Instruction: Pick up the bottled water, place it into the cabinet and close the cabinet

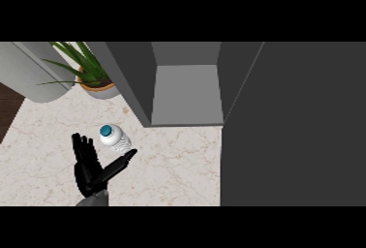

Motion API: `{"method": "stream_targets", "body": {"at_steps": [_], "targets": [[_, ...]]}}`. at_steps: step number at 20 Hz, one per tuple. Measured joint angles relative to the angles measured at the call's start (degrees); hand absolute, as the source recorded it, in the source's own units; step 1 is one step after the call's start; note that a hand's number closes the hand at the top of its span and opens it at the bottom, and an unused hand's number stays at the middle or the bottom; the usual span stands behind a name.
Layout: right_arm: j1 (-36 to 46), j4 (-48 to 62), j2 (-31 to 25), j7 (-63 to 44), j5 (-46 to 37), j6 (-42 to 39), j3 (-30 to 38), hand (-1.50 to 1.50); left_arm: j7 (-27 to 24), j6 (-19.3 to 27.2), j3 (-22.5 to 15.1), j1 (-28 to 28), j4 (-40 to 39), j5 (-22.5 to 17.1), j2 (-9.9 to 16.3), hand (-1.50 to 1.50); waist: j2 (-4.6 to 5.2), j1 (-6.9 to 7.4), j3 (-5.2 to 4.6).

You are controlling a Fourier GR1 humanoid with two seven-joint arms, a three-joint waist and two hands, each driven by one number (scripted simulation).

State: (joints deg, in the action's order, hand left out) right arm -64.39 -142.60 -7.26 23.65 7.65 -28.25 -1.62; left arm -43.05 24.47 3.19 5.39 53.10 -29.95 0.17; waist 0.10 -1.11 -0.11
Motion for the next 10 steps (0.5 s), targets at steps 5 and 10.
{"method": "stream_targets", "body": {"at_steps": [5, 10], "targets": [[-1.59, -0.03, -0.25, 1.41, 0.38, -1.14, 2.03, -1.5, -3.48, -5.92, 2.05, 3.42, -6.27, -3.06, 0.02, -1.5, 0.02, -0.1, -0.01], [-1.85, 0.28, 0.31, 2.41, 0.36, -2.09, 2.32, -1.5, -6.59, -13.3, 3.74, 5.64, -11.12, -5.62, 0.51, -1.5, 0.02, -0.08, -0.01]]}}
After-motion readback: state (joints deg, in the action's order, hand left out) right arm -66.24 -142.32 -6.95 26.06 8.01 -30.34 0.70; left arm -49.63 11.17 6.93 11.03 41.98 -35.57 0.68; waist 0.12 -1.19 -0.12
